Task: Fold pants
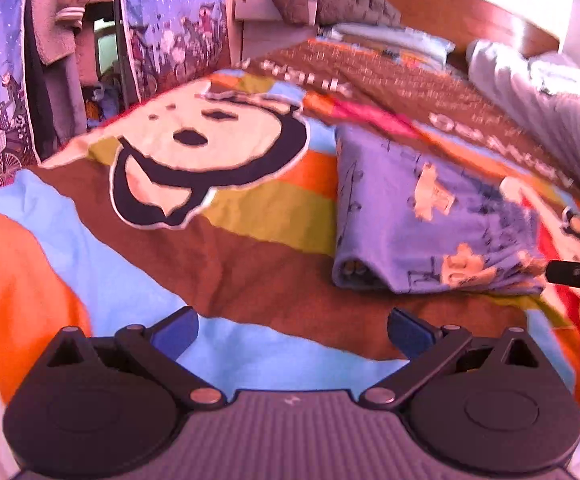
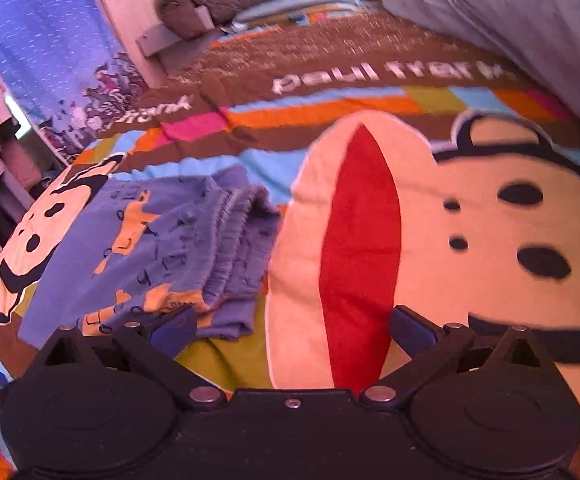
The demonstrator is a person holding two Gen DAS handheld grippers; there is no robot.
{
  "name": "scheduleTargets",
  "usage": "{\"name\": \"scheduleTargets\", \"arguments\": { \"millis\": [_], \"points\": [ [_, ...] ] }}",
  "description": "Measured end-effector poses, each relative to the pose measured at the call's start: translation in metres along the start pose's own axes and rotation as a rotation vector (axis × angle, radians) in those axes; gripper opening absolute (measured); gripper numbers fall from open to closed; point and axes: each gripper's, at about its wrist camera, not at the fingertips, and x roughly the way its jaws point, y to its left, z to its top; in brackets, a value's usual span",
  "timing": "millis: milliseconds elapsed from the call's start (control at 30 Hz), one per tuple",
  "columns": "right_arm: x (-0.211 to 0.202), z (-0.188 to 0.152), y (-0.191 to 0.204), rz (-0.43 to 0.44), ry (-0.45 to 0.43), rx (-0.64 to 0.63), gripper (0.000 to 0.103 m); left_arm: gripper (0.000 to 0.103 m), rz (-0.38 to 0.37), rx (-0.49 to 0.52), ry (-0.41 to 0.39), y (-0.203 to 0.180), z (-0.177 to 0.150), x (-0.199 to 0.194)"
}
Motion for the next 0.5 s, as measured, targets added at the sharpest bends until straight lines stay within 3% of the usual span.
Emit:
{"name": "scheduleTargets", "arguments": {
  "millis": [100,233,400,500],
  "points": [
    [-0.008,0.000,0.007,0.032,-0.078,-0.068,0.102,0.103,-0.013,-0.003,-0.072,0.004,0.007,-0.009],
    [-0.007,0.001,0.017,0.093,-0.143,-0.126,0.102,0.103,-0.038,-0.005,-0.093,0.003,0.034,-0.002],
    [0.015,0.007,0.016,0.145,-0.135,-0.103,0.102,0.103,-0.047,0.024,-0.102,-0.012,0.062,0.028],
    [0.028,0.011,0.010,0.207,-0.106,-0.054,0.102,0.103,-0.091,0.040,-0.089,-0.020,0.072,0.049]
  ]
}}
